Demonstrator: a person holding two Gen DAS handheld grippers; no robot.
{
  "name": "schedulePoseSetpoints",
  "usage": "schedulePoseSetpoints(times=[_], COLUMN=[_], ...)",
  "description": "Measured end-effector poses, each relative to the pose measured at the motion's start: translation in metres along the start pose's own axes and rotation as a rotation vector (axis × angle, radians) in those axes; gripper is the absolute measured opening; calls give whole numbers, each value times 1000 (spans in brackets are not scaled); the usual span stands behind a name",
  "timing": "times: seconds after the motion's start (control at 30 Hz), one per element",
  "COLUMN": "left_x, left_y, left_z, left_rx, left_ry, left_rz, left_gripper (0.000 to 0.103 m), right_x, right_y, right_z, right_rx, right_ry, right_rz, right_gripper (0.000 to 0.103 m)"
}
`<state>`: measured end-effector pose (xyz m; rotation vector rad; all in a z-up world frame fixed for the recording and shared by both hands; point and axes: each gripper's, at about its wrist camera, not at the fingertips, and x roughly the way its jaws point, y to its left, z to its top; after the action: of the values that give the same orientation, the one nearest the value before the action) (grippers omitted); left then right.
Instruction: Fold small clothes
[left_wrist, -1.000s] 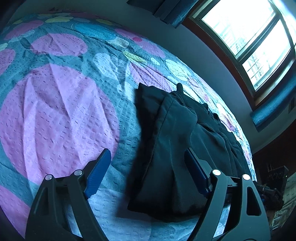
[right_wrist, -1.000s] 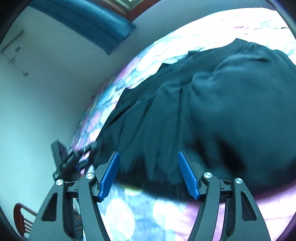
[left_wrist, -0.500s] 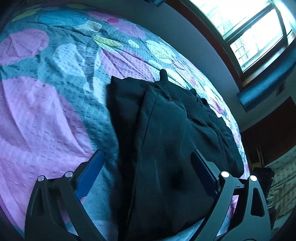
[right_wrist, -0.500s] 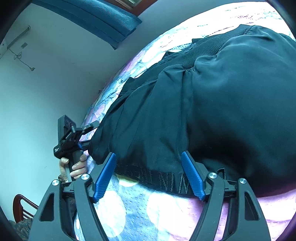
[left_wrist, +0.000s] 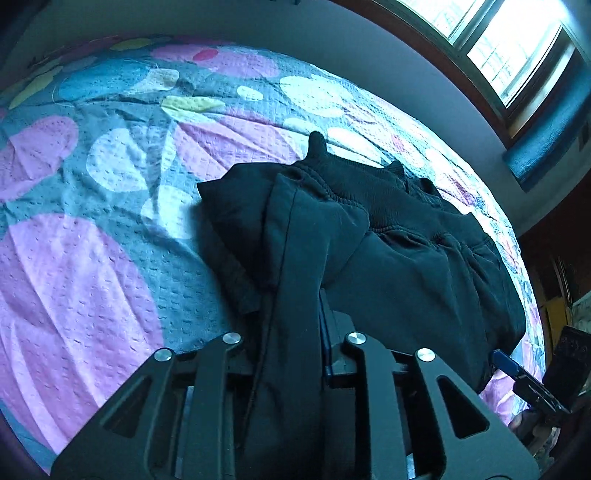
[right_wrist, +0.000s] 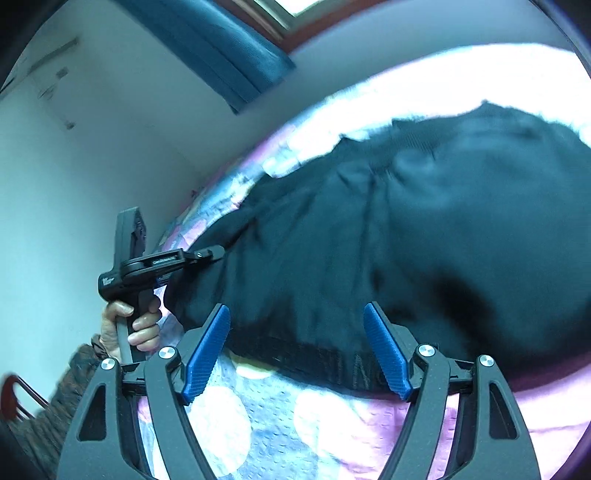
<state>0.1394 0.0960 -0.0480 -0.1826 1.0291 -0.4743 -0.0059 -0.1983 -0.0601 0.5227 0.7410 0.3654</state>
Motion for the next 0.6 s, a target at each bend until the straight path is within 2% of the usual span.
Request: schedulePoseSetpoints(times=[0.07, 0.13, 0.27, 0.47, 0.6], left_x=[-6, -14, -31, -51, -48], left_y=[-5, -12, -42, -117, -178], left_z=[3, 5, 15, 37, 47], left_rx=[2, 12, 60, 176, 289], left_ry=[-7, -21, -50, -62, -51], left_rz=[1, -6, -19, -67, -55], left_gripper=[16, 14, 12, 11, 11], right_x=[4, 25, 24, 25, 25], right_y=[5, -11, -24, -16, -14], right_z=[-1, -8, -6, -11, -13], right_rx=[-28, 41, 96, 37, 37], right_ry=[28, 125, 115, 112, 109], right_rz=[-1, 6, 79, 59, 63], right_gripper=[75, 76, 77, 83, 83])
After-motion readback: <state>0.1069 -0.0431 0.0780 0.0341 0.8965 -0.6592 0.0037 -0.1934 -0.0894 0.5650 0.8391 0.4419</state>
